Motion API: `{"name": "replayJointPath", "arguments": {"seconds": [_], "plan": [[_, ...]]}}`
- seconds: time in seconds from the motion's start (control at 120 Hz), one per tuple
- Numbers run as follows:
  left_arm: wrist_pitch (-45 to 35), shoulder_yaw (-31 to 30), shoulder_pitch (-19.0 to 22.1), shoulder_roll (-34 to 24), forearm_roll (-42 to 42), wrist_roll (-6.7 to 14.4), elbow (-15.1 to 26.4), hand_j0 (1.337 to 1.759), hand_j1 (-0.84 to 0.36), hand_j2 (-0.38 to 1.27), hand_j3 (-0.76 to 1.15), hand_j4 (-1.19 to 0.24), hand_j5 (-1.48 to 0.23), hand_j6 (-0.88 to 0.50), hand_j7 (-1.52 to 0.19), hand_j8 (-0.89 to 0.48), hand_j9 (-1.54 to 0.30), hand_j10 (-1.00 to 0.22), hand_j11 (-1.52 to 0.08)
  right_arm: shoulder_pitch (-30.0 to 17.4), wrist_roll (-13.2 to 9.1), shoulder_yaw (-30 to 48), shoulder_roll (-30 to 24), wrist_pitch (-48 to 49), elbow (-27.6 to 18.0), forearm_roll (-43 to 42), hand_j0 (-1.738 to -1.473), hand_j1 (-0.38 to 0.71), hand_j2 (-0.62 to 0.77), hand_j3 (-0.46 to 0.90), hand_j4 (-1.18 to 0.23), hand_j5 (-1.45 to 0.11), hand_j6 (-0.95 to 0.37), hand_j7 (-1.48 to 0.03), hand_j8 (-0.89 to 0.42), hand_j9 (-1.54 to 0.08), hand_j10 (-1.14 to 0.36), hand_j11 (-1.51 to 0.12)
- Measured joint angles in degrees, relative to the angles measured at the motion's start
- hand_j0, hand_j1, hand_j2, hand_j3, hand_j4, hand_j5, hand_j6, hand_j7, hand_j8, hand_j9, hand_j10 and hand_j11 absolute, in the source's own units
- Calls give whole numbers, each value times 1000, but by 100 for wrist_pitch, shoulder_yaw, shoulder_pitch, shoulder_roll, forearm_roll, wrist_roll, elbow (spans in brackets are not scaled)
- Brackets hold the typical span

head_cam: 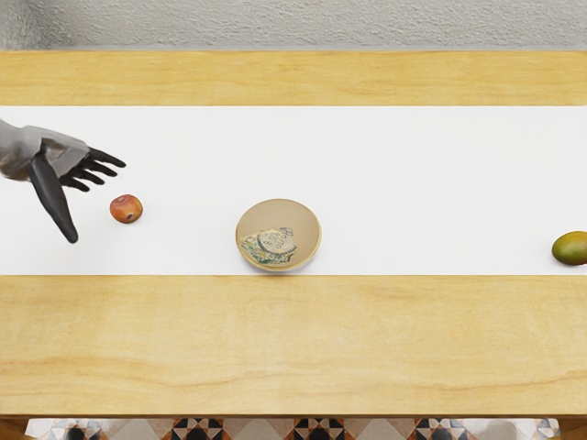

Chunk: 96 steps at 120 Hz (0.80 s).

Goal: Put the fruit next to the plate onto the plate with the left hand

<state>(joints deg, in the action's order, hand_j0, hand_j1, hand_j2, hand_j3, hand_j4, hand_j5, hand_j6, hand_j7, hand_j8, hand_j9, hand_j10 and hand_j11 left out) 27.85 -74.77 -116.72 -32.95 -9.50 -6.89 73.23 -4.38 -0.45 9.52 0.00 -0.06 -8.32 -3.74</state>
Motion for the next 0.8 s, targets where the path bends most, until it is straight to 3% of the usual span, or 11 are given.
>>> {"name": "replayJointPath", "arguments": {"seconds": [0.358,0.417,0.458,0.55,0.667,0.8], "plan": [[-44,46,101,-154,201,6,-188,1658,335,3,0,-12,-16,-13,-16,-12,-16,-12,-16,-17,0,-12,0,-19,91,13,-1658,-349,0,0,0,0,-1,0,0,0,0,0],[-193,-100,54,565,155,7,-376,1658,335,2,0,-13,-16,-13,-16,-13,-16,-12,-16,-18,-1,-12,0,-20,96,13,-1658,-349,0,0,0,0,-1,0,0,0,0,0],[-794,-190,53,1034,93,6,-402,1658,335,3,0,-13,-16,-13,-16,-13,-16,-12,-16,-18,-1,-12,0,-20,97,14,-1658,-349,0,0,0,0,-1,0,0,0,0,0],[-2191,-353,-275,1974,-311,13,-219,1658,335,2,0,-12,-16,-13,-16,-12,-16,-12,-15,-18,0,-12,0,-20,100,14,-1658,-349,0,0,0,0,-1,0,0,0,0,0],[-3549,-520,-56,3206,-982,19,47,1658,334,2,0,-13,-16,-13,-16,-13,-16,-13,-16,-19,0,-12,0,-21,102,14,-1658,-349,0,0,0,0,-1,0,0,0,0,0],[-4197,-631,415,3295,-1256,23,169,1658,333,2,0,-14,-17,-14,-17,-13,-17,-13,-17,-19,-1,-12,0,-21,101,14,-1658,-349,0,0,0,0,-1,0,0,0,0,0]]}}
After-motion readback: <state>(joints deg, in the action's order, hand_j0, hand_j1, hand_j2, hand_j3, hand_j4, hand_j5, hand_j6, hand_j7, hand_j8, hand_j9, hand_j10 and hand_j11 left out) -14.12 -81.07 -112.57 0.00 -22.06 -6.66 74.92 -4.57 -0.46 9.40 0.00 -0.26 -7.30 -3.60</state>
